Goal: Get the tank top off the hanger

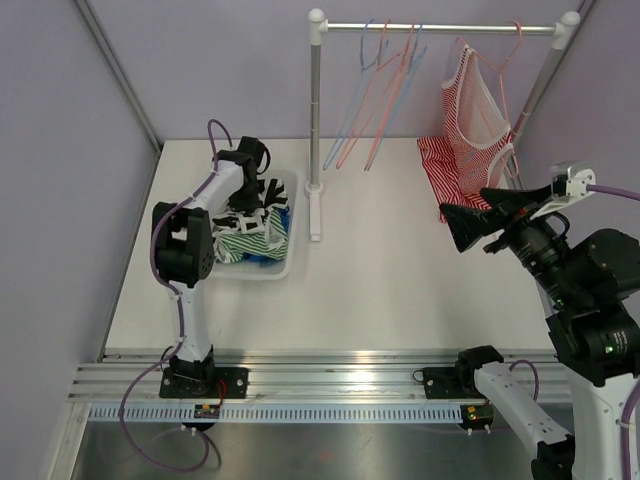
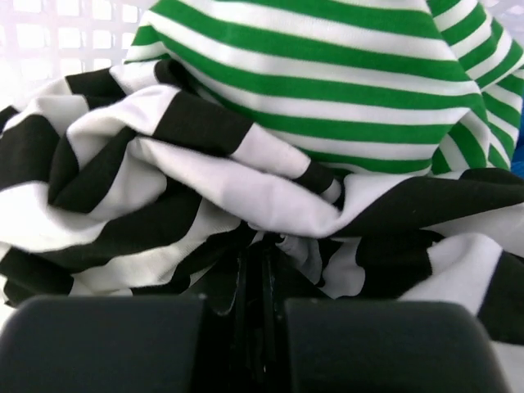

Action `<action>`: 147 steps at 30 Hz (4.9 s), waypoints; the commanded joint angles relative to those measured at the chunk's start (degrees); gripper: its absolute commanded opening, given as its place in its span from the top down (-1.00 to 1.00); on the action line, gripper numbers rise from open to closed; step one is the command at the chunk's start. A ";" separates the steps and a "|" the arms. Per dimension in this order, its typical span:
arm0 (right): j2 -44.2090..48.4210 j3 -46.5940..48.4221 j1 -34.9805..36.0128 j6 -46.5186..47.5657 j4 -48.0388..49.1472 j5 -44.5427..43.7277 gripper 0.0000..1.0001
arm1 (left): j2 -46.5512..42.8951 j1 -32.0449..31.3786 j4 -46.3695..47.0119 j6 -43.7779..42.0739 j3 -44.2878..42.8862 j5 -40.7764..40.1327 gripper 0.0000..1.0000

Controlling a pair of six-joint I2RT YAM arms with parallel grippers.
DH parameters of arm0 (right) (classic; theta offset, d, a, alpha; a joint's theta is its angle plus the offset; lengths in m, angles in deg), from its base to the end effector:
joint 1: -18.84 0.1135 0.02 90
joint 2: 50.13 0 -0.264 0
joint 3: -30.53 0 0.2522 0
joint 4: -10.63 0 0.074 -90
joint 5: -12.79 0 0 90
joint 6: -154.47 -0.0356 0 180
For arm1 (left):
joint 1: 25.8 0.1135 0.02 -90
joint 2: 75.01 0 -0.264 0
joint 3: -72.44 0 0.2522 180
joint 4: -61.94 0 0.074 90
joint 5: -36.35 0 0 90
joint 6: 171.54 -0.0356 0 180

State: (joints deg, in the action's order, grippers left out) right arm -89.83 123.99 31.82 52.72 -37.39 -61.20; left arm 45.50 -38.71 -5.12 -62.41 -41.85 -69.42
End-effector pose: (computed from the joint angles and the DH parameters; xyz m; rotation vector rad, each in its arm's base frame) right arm 0.0696 0.0261 0.4964 -0.2462 1.4787 0.5541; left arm 0.4270 -0.0880 0.2099 -0.2070 2.7684 0.2569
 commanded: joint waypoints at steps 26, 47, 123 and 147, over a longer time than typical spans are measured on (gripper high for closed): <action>-8.98 3.35 -0.14 1.99 -3.88 -4.41 -0.99 | -6.59 7.02 8.84 14.71 13.18 -3.31 0.24; -26.82 21.18 -0.66 7.26 -8.71 -23.29 -0.99 | -37.15 4.74 0.74 7.33 7.00 2.49 -0.98; -52.59 48.02 -20.09 6.57 -16.45 6.92 1.00 | -76.03 -10.56 12.95 -1.56 46.13 8.30 -0.98; -6.63 8.19 -5.53 4.80 -28.22 12.82 1.00 | -51.70 -45.80 34.74 -7.70 13.44 0.38 -0.98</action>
State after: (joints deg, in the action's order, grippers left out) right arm -97.59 133.02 22.48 56.72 -63.94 -50.41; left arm -9.01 -82.18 19.18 -63.04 -23.84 -68.85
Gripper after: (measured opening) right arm 0.074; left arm 0.988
